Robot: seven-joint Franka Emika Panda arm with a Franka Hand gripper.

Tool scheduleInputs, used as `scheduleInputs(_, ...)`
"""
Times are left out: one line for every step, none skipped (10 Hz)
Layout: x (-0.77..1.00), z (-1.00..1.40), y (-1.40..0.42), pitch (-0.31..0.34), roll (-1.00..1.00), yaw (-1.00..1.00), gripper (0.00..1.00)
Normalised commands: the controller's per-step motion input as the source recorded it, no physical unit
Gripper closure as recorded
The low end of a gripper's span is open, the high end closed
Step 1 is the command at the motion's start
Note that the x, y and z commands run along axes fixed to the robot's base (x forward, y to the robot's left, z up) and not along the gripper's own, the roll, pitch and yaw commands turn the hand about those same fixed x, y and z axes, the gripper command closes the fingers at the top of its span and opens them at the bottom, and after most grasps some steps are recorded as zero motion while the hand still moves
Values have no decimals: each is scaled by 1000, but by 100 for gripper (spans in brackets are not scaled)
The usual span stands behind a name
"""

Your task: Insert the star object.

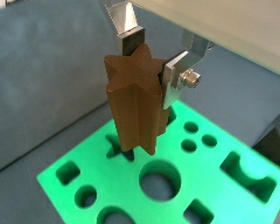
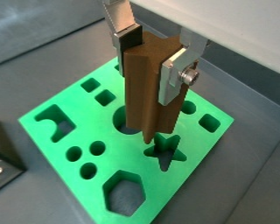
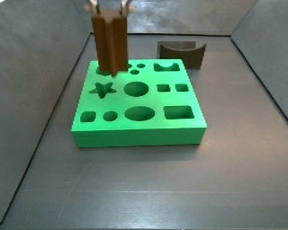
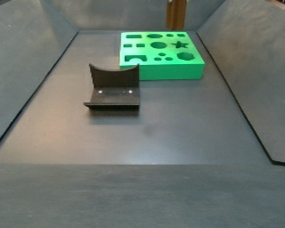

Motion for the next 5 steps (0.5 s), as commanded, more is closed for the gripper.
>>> scheduleInputs(-309,-760,-51,-154,-136,-326,100)
scheduleInputs(-483,-549,-43,-147,-130,-323,100)
scheduleInputs(-283,-260,0,-149,-121,0,100)
scheduleInputs(-197,-169,0,-171,-86,97,100)
scheduleInputs(-74,-211,0,-84,-34,129,100)
